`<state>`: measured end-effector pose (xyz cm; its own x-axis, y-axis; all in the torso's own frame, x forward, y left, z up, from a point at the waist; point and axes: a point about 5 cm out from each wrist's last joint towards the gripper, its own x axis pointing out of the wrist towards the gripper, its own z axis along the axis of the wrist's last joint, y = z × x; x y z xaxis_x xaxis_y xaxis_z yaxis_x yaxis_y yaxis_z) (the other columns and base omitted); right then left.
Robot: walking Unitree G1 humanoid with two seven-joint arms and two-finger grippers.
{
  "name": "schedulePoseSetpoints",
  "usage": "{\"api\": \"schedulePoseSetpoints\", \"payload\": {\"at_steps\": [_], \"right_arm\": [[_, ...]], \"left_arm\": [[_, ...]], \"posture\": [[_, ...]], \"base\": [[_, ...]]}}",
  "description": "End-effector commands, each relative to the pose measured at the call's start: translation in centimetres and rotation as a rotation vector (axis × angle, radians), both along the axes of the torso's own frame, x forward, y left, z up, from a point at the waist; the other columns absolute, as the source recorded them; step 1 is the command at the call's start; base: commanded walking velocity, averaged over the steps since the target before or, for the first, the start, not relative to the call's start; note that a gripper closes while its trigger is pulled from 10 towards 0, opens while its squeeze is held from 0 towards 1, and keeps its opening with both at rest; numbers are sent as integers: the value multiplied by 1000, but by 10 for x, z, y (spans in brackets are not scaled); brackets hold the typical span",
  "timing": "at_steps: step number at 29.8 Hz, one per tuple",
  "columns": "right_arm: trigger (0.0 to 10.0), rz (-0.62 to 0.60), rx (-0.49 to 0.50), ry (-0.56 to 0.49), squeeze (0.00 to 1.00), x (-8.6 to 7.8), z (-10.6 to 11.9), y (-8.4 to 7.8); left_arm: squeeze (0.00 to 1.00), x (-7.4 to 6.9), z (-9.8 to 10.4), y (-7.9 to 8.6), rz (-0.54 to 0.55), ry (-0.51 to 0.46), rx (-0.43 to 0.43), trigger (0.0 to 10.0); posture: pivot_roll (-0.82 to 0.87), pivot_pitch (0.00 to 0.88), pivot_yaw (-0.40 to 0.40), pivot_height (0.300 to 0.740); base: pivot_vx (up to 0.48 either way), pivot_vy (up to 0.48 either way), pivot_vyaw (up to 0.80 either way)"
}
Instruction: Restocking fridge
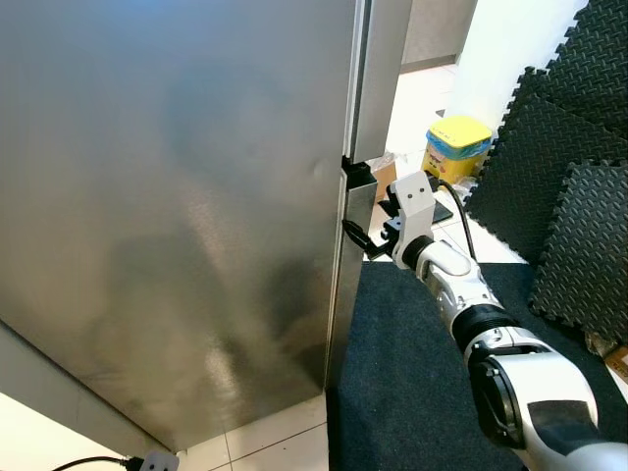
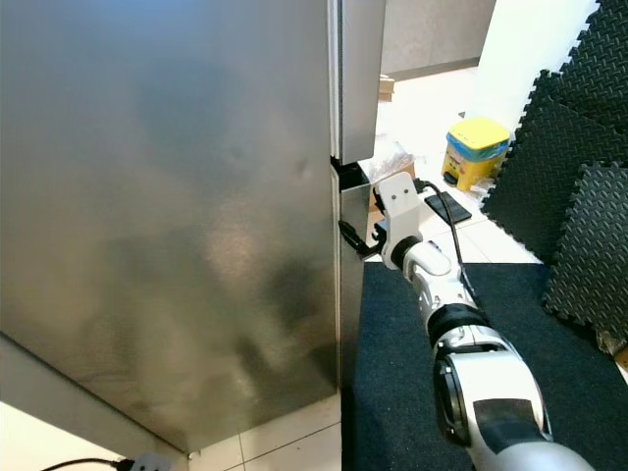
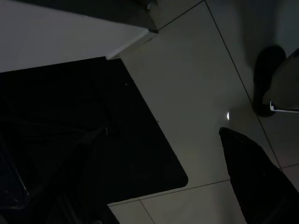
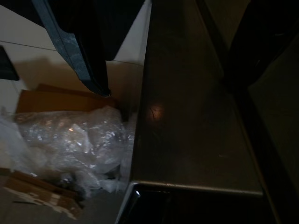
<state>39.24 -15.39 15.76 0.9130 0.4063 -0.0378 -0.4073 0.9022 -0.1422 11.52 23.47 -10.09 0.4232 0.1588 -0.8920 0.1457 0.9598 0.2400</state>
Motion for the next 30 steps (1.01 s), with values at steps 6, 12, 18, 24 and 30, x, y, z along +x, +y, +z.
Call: {"api": "schedulePoseSetpoints", "payload": {"at_steps": [6, 12, 18, 24, 30], "right_arm": [[10000, -52, 30, -11, 0, 3, 6, -6], [10000, -18, 47, -16, 0, 3, 9, -4], [10000, -33, 28, -21, 0, 4, 11, -10], [10000, -47, 4, -21, 0, 5, 13, -13], [10000, -154, -43, -38, 0, 9, 20, -22]], "left_arm": [[0, -7, -1, 5, -9, 26, 14, 10000], [0, -8, -1, 4, -10, 28, 12, 10000], [0, -9, -2, 4, -11, 33, 12, 10000], [0, -10, -2, 4, -12, 34, 13, 10000], [0, -12, -3, 3, -13, 37, 11, 10000]], "posture": [[78, 87, 23, 740], [80, 89, 22, 740], [81, 93, 23, 740], [83, 95, 20, 740], [86, 102, 20, 740]], "base": [[0, 0, 0], [0, 0, 0], [0, 0, 0], [0, 0, 0], [0, 0, 0]]}}
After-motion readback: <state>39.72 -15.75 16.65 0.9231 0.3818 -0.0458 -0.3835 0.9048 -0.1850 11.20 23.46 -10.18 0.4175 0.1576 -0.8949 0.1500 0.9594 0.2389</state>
